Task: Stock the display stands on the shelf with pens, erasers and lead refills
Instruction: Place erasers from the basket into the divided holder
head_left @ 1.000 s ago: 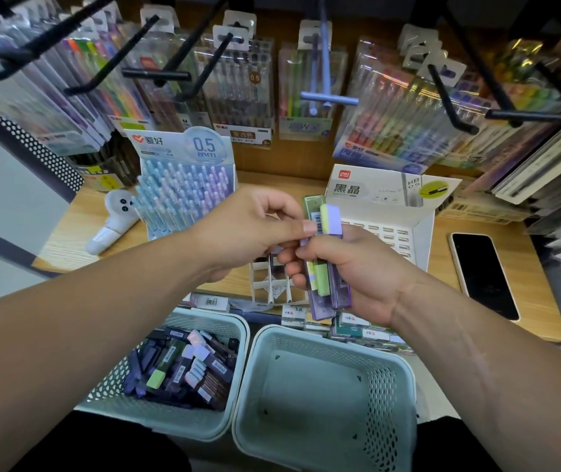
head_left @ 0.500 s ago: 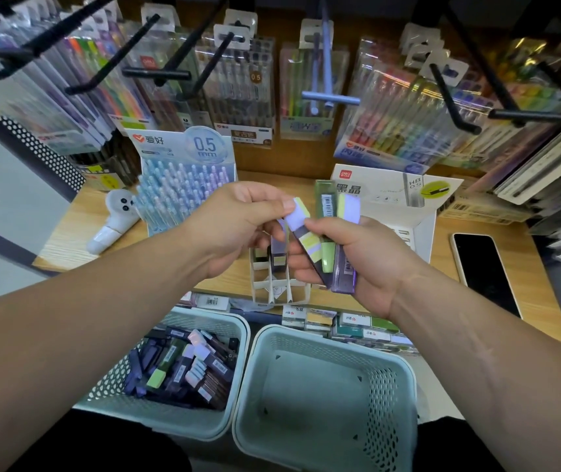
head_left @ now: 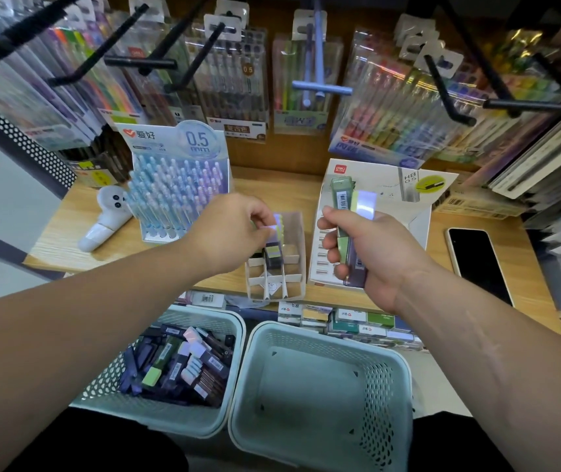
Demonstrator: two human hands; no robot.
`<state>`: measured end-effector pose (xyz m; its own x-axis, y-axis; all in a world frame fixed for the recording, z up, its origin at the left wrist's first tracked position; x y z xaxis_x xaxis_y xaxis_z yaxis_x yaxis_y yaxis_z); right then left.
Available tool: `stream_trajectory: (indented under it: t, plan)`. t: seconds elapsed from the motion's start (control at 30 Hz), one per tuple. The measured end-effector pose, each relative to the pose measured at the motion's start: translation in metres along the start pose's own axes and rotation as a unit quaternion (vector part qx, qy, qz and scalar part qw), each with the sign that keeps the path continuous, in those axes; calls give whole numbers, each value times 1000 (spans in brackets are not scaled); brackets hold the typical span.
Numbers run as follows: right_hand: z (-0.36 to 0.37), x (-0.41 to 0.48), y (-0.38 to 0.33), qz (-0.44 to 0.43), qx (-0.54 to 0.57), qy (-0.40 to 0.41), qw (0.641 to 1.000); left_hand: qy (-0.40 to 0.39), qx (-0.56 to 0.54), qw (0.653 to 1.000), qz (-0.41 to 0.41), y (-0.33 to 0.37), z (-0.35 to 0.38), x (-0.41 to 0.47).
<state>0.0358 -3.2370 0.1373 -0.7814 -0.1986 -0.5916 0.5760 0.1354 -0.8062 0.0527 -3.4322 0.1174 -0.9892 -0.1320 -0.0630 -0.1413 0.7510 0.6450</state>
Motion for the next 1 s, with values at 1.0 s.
stream_trajectory:
  t: [1.0]
  plan:
    - [12,-9,-8,-8,-19,-64,998,81,93,947,296,21,-12,-12]
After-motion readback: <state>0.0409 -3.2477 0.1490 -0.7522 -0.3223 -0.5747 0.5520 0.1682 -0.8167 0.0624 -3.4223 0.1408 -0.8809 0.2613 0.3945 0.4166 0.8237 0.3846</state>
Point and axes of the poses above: each hand's wrist, its own x-axis towards the middle knuckle, its own z-axis out of the palm, y = z × x, the point moved 4 cm from there along x, towards the middle knuckle
